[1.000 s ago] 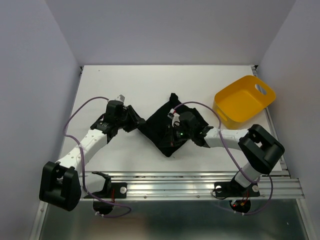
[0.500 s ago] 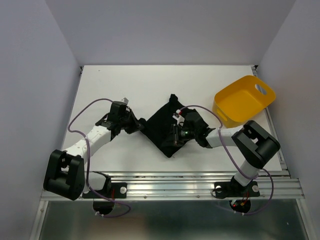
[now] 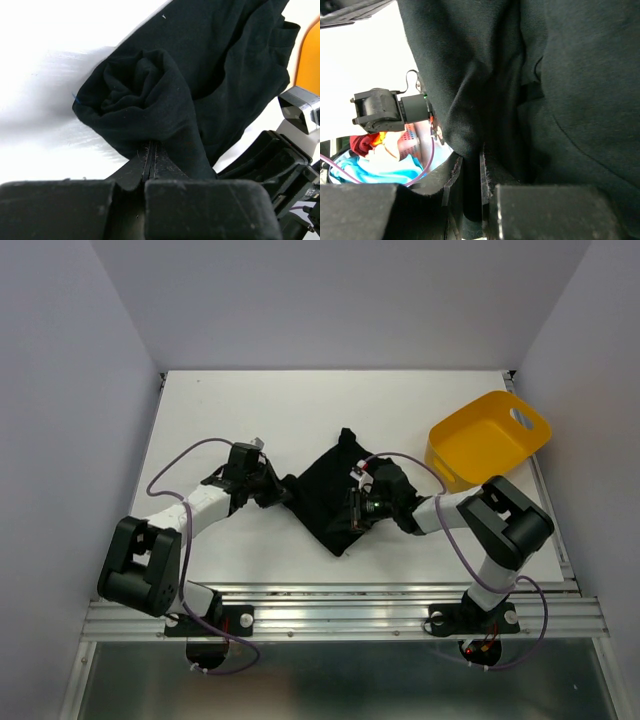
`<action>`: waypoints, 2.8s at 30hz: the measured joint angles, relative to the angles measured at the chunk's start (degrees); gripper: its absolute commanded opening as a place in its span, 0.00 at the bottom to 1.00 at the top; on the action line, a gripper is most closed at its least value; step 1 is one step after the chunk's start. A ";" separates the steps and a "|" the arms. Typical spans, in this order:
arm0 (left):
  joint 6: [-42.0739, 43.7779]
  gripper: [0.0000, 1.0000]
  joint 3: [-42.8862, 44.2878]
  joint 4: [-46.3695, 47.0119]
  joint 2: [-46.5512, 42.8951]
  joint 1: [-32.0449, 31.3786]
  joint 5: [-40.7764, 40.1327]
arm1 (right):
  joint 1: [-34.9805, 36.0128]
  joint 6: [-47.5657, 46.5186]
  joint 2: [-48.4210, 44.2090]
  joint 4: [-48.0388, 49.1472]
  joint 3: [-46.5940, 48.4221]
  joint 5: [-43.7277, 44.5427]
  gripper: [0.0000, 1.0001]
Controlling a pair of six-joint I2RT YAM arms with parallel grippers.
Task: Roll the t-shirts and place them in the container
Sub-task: Roll the T-shirt to the center of the board.
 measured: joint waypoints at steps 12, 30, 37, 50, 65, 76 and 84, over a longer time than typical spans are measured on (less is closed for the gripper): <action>0.09 0.00 1.42 4.24 6.67 -0.48 1.55 | -2.01 -1.14 1.66 0.37 -1.01 -0.26 0.17; 0.31 0.00 3.43 6.08 11.96 -0.70 2.36 | -1.40 -20.11 -19.74 -31.98 8.11 21.97 0.26; 0.31 0.00 3.78 6.01 12.33 -0.70 2.43 | 12.13 -24.61 -20.02 -39.89 14.84 31.61 0.01; 0.42 0.00 5.22 5.35 13.38 -0.70 2.32 | 14.64 -27.47 -10.56 -40.83 14.56 35.63 0.01; 3.72 0.00 7.19 1.70 12.59 -0.76 1.51 | 13.42 -30.64 -7.15 -38.18 12.02 45.07 0.01; 6.80 0.00 12.66 -4.13 9.14 -0.44 -2.36 | 13.35 -31.82 -9.73 -39.89 12.68 45.20 0.01; 7.56 0.00 15.34 -5.16 11.63 0.22 -3.56 | 13.16 -27.56 -8.02 -40.02 21.70 44.13 0.01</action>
